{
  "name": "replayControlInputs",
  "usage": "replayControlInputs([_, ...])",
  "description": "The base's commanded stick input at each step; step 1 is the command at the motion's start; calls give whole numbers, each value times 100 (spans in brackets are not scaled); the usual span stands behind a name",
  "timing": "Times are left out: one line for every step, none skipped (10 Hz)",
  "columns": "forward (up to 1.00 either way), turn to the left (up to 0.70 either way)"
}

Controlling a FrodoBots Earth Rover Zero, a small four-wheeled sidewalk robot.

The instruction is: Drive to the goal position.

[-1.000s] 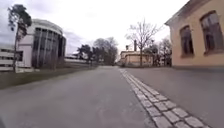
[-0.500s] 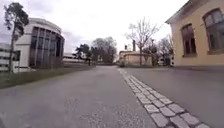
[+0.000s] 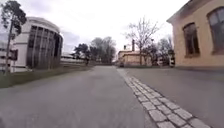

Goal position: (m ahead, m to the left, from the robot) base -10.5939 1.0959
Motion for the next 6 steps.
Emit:
replayControlInputs([100, 0])
replayControlInputs([100, 0])
replayControlInputs([100, 0])
replayControlInputs([100, 0])
replayControlInputs([100, 0])
replayControlInputs([100, 0])
